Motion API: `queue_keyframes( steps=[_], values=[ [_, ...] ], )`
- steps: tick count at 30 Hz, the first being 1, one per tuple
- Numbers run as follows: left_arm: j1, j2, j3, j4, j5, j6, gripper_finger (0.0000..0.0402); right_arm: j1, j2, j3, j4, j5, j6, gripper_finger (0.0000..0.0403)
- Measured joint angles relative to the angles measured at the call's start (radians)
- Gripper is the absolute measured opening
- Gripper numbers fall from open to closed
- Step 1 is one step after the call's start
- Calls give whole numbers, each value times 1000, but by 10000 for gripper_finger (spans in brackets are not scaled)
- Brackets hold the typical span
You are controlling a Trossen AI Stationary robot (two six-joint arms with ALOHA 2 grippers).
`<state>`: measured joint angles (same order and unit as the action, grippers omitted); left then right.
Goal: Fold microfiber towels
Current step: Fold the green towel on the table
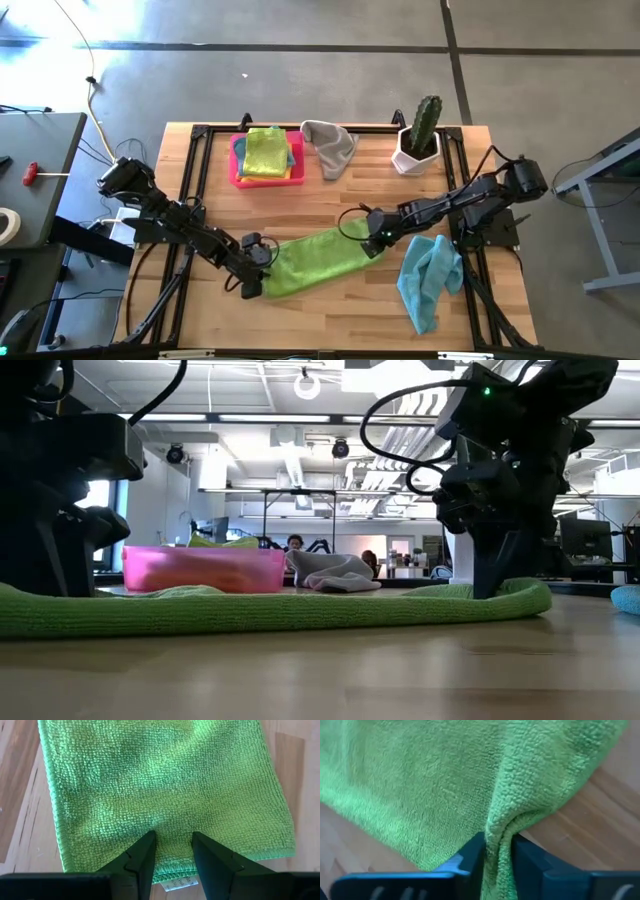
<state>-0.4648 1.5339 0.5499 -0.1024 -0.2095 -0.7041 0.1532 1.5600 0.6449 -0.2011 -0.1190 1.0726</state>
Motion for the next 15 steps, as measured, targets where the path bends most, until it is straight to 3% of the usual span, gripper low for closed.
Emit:
queue_keyframes(
  steps=[8, 12, 15],
  values=[
    [0, -1, 0, -2, 11, -19, 124, -46, -73, -4, -136, -27, -8, 183],
    [0, -1, 0, -2, 12, -25, 124, -63, -115, -7, -258, 32, 9, 203],
    [0, -1, 0, -2, 13, -25, 124, -60, -113, -8, -227, 29, 33, 202]
  ],
)
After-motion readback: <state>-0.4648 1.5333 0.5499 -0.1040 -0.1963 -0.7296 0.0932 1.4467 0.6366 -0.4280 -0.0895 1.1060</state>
